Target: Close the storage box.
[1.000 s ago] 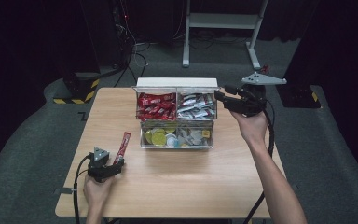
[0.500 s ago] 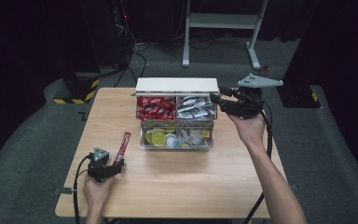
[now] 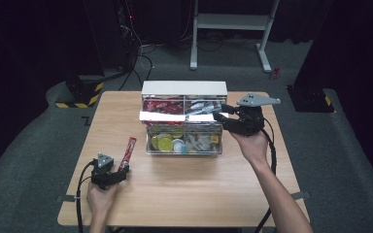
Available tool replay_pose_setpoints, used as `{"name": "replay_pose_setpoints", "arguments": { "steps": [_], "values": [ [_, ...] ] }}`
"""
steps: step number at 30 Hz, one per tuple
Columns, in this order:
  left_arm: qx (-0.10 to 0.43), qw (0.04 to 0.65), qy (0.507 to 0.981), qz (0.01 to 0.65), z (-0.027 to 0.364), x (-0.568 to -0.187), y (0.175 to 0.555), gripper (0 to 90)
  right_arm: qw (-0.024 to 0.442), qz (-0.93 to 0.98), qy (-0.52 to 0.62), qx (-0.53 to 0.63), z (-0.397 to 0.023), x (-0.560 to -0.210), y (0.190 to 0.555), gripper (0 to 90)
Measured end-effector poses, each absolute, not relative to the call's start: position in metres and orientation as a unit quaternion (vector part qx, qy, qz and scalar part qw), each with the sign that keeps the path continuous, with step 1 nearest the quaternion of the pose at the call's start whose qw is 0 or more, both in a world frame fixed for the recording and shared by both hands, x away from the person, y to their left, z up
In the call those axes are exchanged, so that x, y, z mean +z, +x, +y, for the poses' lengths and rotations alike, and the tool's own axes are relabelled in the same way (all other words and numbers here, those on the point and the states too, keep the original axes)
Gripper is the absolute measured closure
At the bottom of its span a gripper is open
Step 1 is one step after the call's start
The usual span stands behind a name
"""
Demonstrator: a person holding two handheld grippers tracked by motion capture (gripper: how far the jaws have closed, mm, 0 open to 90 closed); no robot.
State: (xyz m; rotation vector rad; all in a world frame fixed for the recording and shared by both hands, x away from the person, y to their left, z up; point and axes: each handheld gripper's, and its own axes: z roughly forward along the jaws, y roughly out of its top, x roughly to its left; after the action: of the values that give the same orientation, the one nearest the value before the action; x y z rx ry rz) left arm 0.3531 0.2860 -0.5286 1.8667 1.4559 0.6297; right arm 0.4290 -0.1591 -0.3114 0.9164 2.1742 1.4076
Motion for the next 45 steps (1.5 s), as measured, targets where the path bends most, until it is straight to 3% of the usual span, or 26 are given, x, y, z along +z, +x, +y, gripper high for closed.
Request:
{"name": "replay_pose_setpoints", "arguments": {
  "steps": [9,45],
  "values": [
    [0.242,0.338,0.717,0.559,0.286,-0.528,0.353,29.2,0.197,0.769,0.329,0.511,-0.170,-0.326,0.421,56.6],
    [0.242,0.335,0.718,0.559,0.285,-0.528,0.353,29.2,0.206,0.730,0.371,0.535,-0.232,-0.333,0.400,54.5]
  ]
}}
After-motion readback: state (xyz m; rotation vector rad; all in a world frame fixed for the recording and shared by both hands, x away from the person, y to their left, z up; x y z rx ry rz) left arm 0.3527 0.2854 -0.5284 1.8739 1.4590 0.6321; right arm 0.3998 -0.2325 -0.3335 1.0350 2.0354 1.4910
